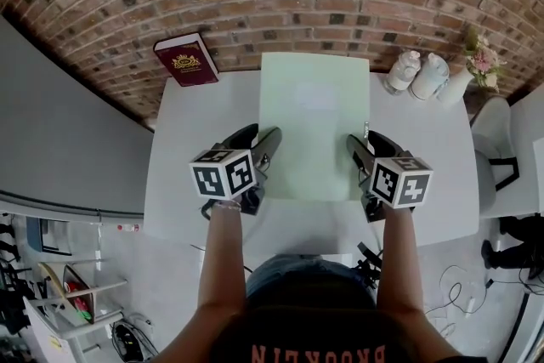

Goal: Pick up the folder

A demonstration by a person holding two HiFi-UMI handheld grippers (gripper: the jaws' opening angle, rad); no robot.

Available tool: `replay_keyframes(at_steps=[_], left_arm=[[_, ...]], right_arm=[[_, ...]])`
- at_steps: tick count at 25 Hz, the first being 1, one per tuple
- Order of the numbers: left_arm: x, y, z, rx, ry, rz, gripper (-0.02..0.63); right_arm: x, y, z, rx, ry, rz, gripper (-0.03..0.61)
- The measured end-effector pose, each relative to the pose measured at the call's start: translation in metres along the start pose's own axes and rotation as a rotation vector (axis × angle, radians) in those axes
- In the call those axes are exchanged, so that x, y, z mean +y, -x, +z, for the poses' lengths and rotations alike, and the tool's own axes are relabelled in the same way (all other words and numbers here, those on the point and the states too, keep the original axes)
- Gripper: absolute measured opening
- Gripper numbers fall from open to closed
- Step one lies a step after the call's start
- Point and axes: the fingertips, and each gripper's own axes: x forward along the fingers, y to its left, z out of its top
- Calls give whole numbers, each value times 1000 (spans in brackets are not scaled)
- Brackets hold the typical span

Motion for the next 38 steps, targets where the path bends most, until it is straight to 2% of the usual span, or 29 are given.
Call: replay_keyframes(at_steps=[7, 20, 26, 38], left_arm=[[-14, 4, 26, -67, -35, -14, 250], [-49, 28, 88, -243, -207, -41, 249], [-58, 42, 106, -328, -249, -58, 249], [-73, 66, 131, -464, -398, -85, 247]], right_arm=[[4, 12, 30, -79, 55, -5, 209], [22, 42, 88, -253, 165, 1, 206], [33, 53, 107, -335, 218, 13, 206], [53, 75, 132, -504, 350, -5, 206]])
